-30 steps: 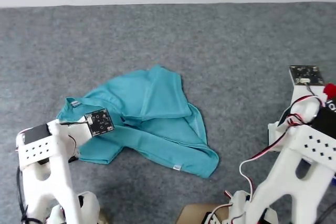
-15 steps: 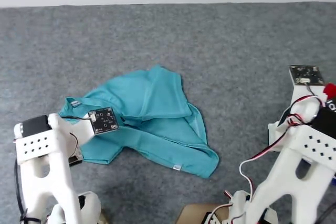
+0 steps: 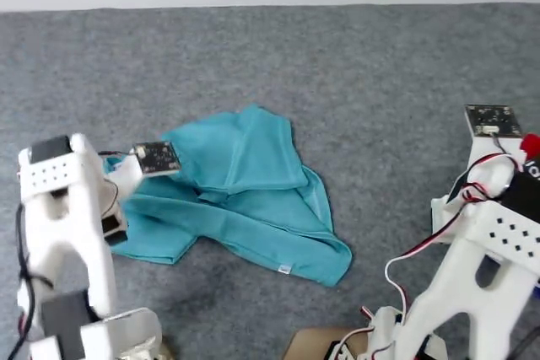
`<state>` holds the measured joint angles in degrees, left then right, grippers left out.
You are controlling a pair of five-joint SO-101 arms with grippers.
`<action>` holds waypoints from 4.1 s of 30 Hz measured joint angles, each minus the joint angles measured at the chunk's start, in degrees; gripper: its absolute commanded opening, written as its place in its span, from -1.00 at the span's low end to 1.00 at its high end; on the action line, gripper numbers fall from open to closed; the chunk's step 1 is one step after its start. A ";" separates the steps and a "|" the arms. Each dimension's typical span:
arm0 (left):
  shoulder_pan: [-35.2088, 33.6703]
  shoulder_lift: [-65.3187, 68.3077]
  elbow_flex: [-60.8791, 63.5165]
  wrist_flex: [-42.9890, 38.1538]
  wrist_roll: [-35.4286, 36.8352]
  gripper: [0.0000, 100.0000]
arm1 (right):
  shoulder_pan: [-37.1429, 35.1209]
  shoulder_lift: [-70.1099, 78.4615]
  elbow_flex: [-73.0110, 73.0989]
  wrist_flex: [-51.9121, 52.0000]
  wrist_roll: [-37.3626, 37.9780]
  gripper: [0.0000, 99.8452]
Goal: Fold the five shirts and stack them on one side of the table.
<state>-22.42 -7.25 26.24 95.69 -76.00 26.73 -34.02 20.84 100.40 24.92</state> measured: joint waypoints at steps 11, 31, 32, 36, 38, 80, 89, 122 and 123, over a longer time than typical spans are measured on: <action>-6.95 3.16 3.96 -13.10 -5.19 -0.65 | 0.00 0.00 0.00 0.00 0.00 -0.98; -9.93 12.84 8.09 -28.48 -9.23 -0.62 | -8.62 0.00 3.16 0.00 0.00 -0.98; -9.93 12.84 8.44 -29.01 -9.23 -0.63 | -8.97 0.00 3.16 0.00 0.00 -0.98; -9.85 12.75 9.05 -30.07 -9.32 -0.83 | -10.90 0.00 3.16 0.00 0.00 -0.98; -9.32 12.75 9.23 -29.98 -9.23 -0.95 | -12.48 0.00 3.16 0.00 -1.05 -0.98; -8.79 12.92 -7.65 -18.73 10.90 -0.99 | -60.75 24.35 3.43 -0.09 4.04 -0.56; -8.79 12.92 -7.65 -19.08 10.90 -0.99 | -71.21 31.38 3.43 -1.76 2.11 -0.57; -8.79 12.92 -7.65 -19.08 11.34 -0.99 | -66.64 30.77 23.03 -31.30 0.09 -0.97; -8.79 12.92 -7.65 -19.08 11.34 -0.99 | -66.73 30.86 23.03 -31.56 0.09 -0.97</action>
<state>-31.21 5.67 18.59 76.62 -64.66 -40.00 -3.16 43.87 68.84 25.01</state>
